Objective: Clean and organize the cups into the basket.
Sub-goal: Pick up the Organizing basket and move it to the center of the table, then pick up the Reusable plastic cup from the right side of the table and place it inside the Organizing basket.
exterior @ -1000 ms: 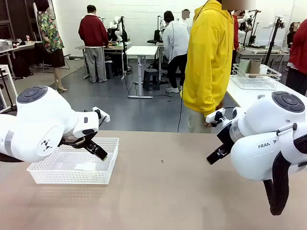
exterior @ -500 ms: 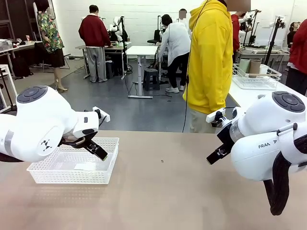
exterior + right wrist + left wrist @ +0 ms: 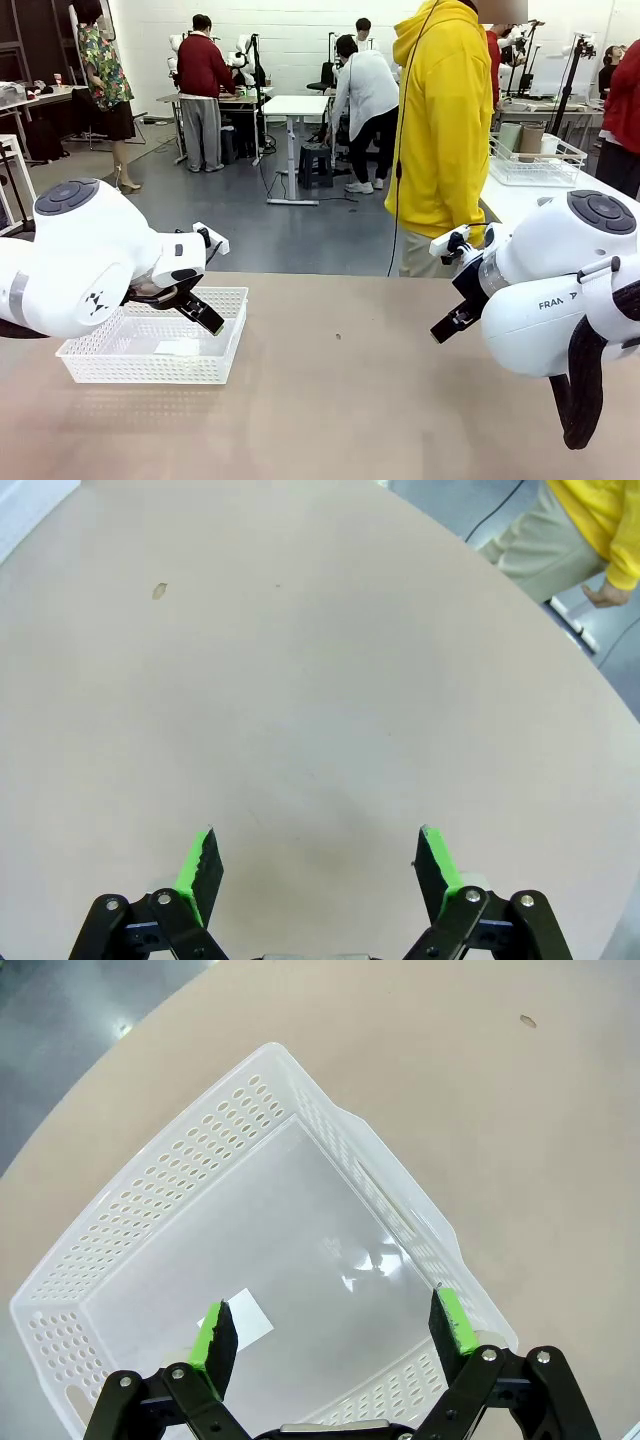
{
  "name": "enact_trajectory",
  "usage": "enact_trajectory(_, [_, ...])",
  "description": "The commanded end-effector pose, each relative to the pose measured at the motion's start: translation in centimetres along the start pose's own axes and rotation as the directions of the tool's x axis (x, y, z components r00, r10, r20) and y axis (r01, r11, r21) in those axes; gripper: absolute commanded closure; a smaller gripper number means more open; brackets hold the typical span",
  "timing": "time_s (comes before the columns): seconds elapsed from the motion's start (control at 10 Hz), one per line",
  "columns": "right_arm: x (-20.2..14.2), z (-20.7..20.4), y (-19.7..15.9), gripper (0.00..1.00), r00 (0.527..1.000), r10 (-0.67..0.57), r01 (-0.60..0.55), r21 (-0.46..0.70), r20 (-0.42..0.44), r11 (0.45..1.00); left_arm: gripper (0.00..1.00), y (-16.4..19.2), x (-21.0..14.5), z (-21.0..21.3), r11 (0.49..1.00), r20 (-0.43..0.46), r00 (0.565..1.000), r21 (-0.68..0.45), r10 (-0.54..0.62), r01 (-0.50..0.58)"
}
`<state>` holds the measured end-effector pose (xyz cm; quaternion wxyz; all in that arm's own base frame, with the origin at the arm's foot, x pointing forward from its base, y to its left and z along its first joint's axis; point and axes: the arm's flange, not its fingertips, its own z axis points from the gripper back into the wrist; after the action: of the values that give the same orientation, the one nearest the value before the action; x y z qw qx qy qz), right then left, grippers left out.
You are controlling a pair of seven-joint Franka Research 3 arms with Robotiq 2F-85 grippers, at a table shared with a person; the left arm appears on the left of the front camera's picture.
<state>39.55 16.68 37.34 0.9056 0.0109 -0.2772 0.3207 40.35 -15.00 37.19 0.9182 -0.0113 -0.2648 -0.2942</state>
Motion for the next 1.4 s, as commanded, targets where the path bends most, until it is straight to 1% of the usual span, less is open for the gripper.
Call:
enact_trajectory(0.0, [0.0,0.0,0.0,0.00,1.000,0.000,0.000,0.000,0.000,1.000,0.00,0.0,0.0,0.0,1.000,0.000,1.000,0.000,0.000,0.000])
enact_trajectory(0.4, [0.0,0.0,0.0,0.00,1.000,0.000,0.000,0.000,0.000,1.000,0.00,0.0,0.0,0.0,1.000,0.000,1.000,0.000,0.000,0.000])
enact_trajectory(0.5, [0.4,4.8,-0.1,0.00,1.000,0.005,-0.003,-0.051,0.028,0.999,0.00,-0.5,0.6,5.1,0.999,0.061,0.997,0.008,-0.043,0.042])
enact_trajectory(0.6, [0.7,9.5,-0.5,0.00,1.000,-0.008,0.011,-0.101,0.028,0.995,0.00,-0.6,1.0,9.9,0.997,0.076,0.995,-0.030,-0.065,0.067])
enact_trajectory(0.7, [1.3,13.9,-1.0,0.00,1.000,-0.024,0.026,-0.137,0.012,0.990,0.00,-0.6,1.3,13.9,0.996,0.069,0.995,-0.057,-0.070,0.074])
enact_trajectory(0.8, [2.2,18.1,-1.1,0.00,0.999,-0.017,0.013,-0.134,-0.027,0.991,0.00,-1.0,1.8,17.7,0.995,0.014,0.996,-0.053,-0.088,0.089])
enact_trajectory(0.9, [2.6,20.8,-0.8,0.00,0.998,-0.017,0.006,-0.158,-0.066,0.987,0.00,-1.6,2.1,20.5,0.992,-0.038,0.993,-0.051,-0.115,0.113])
enact_trajectory(1.0, [2.6,22.9,-0.2,0.00,0.995,-0.013,-0.005,-0.182,-0.096,0.983,0.00,-1.9,2.2,23.0,0.993,-0.044,0.992,-0.022,-0.119,0.118])
enact_trajectory(1.1, [2.6,24.9,0.3,0.00,0.997,-0.027,0.010,-0.211,-0.078,0.977,0.00,-2.3,2.1,25.0,0.991,-0.041,0.990,-0.003,-0.132,0.132])
enact_trajectory(1.2, [2.4,25.8,0.7,0.00,0.998,-0.033,0.020,-0.221,-0.056,0.975,0.00,-2.7,2.1,26.2,0.990,-0.018,0.991,0.032,-0.136,0.136])
enact_trajectory(1.3, [1.7,24.9,-0.3,0.00,0.998,-0.011,0.001,-0.176,-0.055,0.984,0.00,-2.5,1.5,24.5,0.994,-0.026,0.994,-0.029,-0.103,0.102])
